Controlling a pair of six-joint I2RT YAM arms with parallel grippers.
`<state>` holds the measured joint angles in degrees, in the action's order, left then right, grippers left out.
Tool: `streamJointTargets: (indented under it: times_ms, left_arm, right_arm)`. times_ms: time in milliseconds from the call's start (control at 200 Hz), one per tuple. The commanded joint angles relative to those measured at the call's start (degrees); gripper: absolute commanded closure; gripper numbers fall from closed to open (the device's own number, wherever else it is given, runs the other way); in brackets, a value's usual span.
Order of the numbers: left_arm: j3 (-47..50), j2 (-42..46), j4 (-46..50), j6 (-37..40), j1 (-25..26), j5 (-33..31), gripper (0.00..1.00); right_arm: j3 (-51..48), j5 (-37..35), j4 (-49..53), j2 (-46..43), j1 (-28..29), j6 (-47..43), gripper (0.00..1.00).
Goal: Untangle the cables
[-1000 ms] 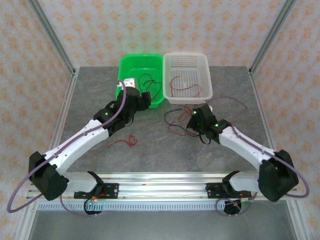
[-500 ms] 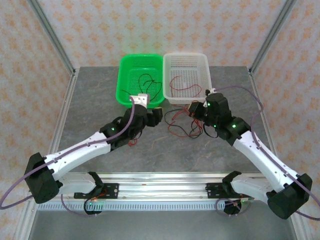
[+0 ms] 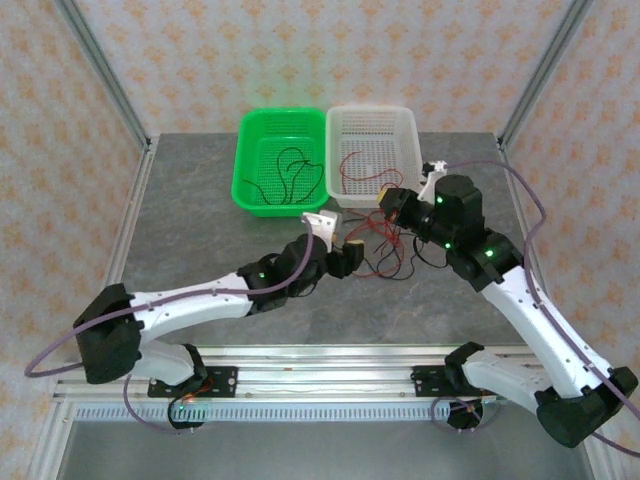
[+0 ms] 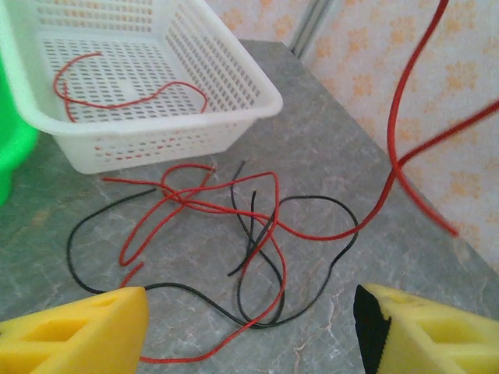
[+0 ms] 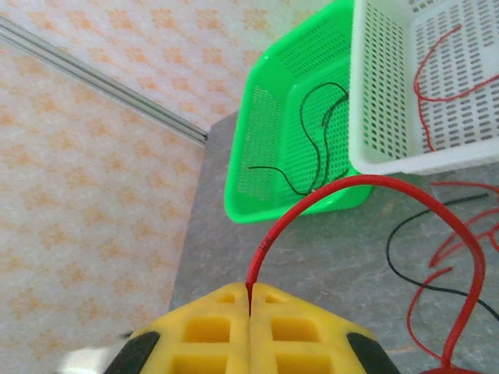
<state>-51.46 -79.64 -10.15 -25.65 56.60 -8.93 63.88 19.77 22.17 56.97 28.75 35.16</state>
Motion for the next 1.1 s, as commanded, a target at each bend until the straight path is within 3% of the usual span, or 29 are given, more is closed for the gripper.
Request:
streamJointTargets:
  times_ms: [0, 626, 846, 1096]
  left_arm:
    - [-3.9, -2.6, -4.2, 3.0, 1.5, 0.0, 0.29]
    - [1.1, -2.6, -6.5, 1.0, 2.4, -5.5, 0.30]
    - [3.5, 3.6, -3.7, -1.2, 2.4, -8.4, 0.30]
    - [7.0, 13.0, -0.4, -1.7, 2.5, -13.3, 0.26]
  right_arm:
    - [3.1, 0.6, -0.9, -1.5, -0.8, 0.5, 1.00]
    - [29.1, -3.9, 9.1, 5.5, -2.3, -5.8, 1.00]
    - [38.4, -8.9, 8.8, 10.3, -2.7, -11.5, 1.00]
    - [53.1, -13.1, 6.5, 22.4, -3.3, -19.8, 1.00]
